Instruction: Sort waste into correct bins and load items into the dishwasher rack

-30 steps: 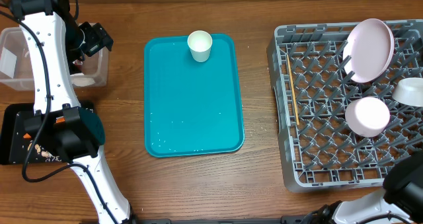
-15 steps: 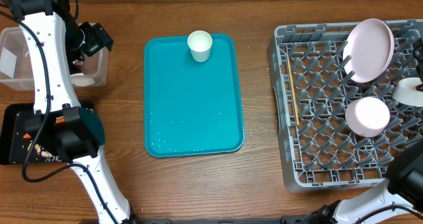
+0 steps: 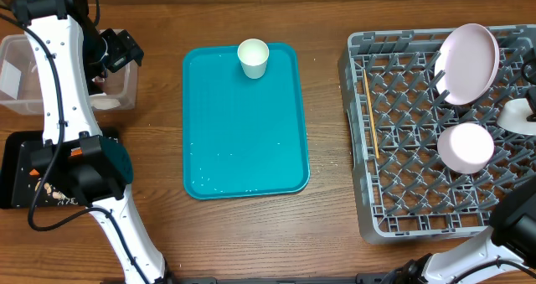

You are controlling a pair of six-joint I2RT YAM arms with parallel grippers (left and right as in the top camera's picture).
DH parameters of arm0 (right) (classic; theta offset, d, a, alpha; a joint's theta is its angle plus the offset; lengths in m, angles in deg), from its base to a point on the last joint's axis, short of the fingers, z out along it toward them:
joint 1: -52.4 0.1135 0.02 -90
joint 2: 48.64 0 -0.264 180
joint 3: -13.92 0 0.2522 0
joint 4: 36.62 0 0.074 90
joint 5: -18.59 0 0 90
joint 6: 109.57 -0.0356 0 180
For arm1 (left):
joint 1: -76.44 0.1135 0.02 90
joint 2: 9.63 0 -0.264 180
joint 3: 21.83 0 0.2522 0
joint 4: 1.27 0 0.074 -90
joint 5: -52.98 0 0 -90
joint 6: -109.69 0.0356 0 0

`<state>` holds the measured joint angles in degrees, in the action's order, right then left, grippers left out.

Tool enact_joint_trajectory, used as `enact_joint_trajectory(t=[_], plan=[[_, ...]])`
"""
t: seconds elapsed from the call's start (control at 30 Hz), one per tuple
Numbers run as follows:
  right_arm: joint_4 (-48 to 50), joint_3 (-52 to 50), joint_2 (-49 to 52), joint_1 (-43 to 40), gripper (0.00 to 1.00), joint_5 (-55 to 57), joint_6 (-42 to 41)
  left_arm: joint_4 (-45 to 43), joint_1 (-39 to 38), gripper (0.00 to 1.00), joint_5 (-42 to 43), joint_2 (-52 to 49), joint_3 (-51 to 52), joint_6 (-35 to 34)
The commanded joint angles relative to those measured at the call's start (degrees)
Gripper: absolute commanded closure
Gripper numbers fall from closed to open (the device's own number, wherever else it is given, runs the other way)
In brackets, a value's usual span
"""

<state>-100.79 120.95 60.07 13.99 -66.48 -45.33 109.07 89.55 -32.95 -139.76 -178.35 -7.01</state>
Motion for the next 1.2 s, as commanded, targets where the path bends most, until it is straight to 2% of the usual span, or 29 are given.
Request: enact_joint_trajectory(t=[0.0, 0.47, 0.73, 0.83, 0.93, 1.0, 1.03, 1.1, 1.13, 1.17], plan=[[1.2, 1.0, 0.3, 0.1, 0.96, 0.1, 2.2, 0.2, -0.4, 0.0, 0.0, 1.1, 0.2, 1.5], [-1.1, 1.3, 3.2, 0.0, 0.96, 1.9, 1.3, 0.2, -0.4, 0.0, 0.0, 1.1, 0.2, 1.5], [-11.2, 10.4, 2.7, 0.0, 0.96, 4.7, -0.9, 0.0, -0.4, 0.0, 0.0, 1.1, 0.2, 1.4], [-15.2, 15.6, 2.0, 0.1, 0.96, 1.4, -1.5, 0.1, -0.4, 0.0, 0.0, 1.1, 0.2, 1.4], [-18.0, 20.0, 0.3, 0.2, 0.95, -8.9, 0.2, 0.2, -0.4, 0.0, 0.0, 1.1, 0.2, 1.4], [-19.2, 22.2, -1.1, 0.2, 0.85, -22.3, 4.7, 0.2, -0.4, 0.0, 0.0, 1.1, 0.2, 1.4], [-19.6, 22.8, -1.8, 0.2, 0.75, -30.2, 7.5, 0.2, -0.4, 0.0, 0.0, 1.1, 0.2, 1.4], [-20.3, 23.1, -3.2, 0.5, 0.5, -44.9, 12.5, 0.2, -0.4, 0.0, 0.4, 1.1, 0.2, 1.3], [-21.1, 23.1, -3.7, 0.9, 0.29, -51.5, 14.8, 0.2, -0.4, 0.0, 1.7, 1.1, 0.2, 0.5], [-22.1, 23.1, -4.0, 1.6, 0.16, -55.0, 16.4, 0.2, -0.4, 0.0, 4.1, 1.1, 0.2, 0.0]])
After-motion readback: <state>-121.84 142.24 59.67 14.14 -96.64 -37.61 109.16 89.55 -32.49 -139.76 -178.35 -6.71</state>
